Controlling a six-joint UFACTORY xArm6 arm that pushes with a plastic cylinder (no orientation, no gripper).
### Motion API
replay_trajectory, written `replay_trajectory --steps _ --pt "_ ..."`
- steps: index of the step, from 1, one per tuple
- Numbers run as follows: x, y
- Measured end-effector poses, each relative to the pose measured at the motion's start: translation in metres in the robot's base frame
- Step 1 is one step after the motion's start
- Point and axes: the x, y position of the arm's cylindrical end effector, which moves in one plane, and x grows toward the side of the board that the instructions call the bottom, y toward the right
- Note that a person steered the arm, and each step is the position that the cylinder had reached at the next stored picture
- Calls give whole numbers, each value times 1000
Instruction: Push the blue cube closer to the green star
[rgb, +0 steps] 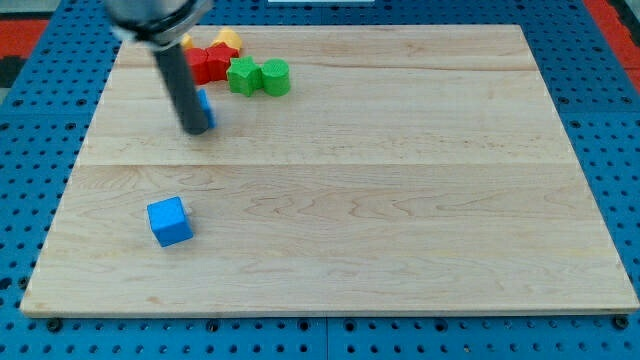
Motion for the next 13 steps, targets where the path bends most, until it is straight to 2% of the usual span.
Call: replay_trajectory --steps 1,2,3,4,5,6,7,8,9,10,11,12,13 --pt "-43 11" --pt "44 70" --pt "156 81" --pt "159 -1" --pt "189 -7" --pt "219 -48" --pt "166 -86" --pt "118 -17" --pt "146 -18" --pt "151 14" --pt "94 30" --pt "27 15" --pt "31 35"
